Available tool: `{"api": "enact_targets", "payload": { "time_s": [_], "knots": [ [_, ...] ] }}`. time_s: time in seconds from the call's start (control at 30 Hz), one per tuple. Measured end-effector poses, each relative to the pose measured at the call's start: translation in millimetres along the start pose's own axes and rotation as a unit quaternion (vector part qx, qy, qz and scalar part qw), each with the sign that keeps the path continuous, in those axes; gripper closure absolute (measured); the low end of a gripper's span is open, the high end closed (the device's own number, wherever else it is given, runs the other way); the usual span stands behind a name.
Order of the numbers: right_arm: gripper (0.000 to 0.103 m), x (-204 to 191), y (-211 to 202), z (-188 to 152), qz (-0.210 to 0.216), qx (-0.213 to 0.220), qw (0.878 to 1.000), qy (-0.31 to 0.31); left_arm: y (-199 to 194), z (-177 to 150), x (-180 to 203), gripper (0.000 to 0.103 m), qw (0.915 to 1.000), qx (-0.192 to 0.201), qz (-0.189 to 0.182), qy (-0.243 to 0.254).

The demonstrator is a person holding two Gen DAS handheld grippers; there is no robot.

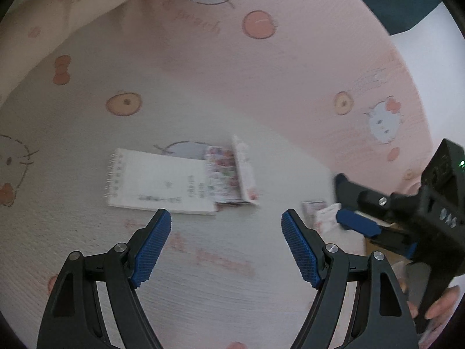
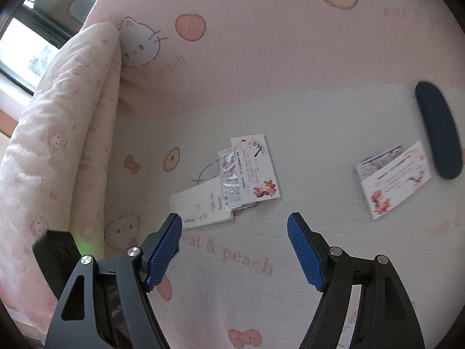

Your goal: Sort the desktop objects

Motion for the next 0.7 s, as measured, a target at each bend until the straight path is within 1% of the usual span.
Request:
{"api": "enact_targets", "payload": {
  "time_s": [0.1, 0.13, 0.2, 0.23, 0.27, 0.3, 0.33, 0.37, 0.4, 0.43, 0.47, 0.53, 0.6, 0.7],
  "knots": [
    [0.029, -1, 20, -8, 0.032, -0.014, 0.999, 0.014, 6, -5, -13, 0.022, 0.9999, 0.002, 0.010, -0.010],
    [0.030, -2, 26, -9, 0.037, -0.014, 0.999, 0.016, 6, -6, -17, 0.022, 0.9998, 0.003, 0.010, -0.016],
    [0.035, -4, 39, -13, 0.039, -0.016, 0.999, 0.015, 7, -7, -24, 0.022, 0.9997, 0.007, 0.011, -0.021],
    [0.044, -6, 44, -14, 0.039, -0.017, 0.999, 0.013, 7, -7, -28, 0.022, 0.9996, 0.009, 0.012, -0.023],
    [0.060, -7, 49, -15, 0.039, -0.016, 0.999, 0.010, 6, -7, -32, 0.022, 0.9996, 0.013, 0.015, -0.022],
    [0.072, -8, 52, -17, 0.040, -0.012, 0.999, 0.008, 6, -6, -35, 0.022, 0.9995, 0.018, 0.018, -0.021],
    [0.092, -10, 57, -18, 0.036, -0.004, 0.999, 0.003, 5, -5, -39, 0.022, 0.9993, 0.023, 0.023, -0.020],
    [0.093, -11, 61, -19, 0.026, 0.003, 1.000, -0.003, 3, -4, -42, 0.024, 0.9990, 0.034, 0.023, -0.018],
    [0.094, -11, 63, -20, 0.019, 0.008, 1.000, -0.007, 0, -3, -45, 0.048, 0.9986, 0.046, 0.022, -0.016],
    [0.094, -12, 66, -21, 0.020, 0.007, 1.000, -0.009, -1, -2, -48, 0.069, 0.9982, 0.054, 0.025, -0.012],
    [0.094, -12, 70, -22, 0.025, 0.003, 1.000, -0.009, 2, 0, -50, 0.095, 0.9980, 0.049, 0.038, -0.009],
    [0.094, -12, 78, -24, 0.035, -0.006, 0.999, -0.002, 8, 1, -57, 0.096, 0.9977, 0.041, 0.051, -0.016],
    [0.094, -14, 88, -25, 0.037, -0.011, 0.999, -0.001, 11, 1, -67, 0.096, 0.9967, 0.043, 0.057, -0.040],
    [0.094, -17, 98, -27, 0.035, -0.017, 0.999, -0.006, 8, 4, -83, 0.096, 0.9925, 0.065, 0.074, -0.072]
  ]
}}
Point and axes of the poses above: each gripper's, at about its wrist camera, not at the fingertips, and y roughly the way its jaws point, x to its right, z to its top, the point moved 5 cm from there along y, roughly the way its jaws point, and after that the axes turned 1 degree about y, right-handed, at the moved point
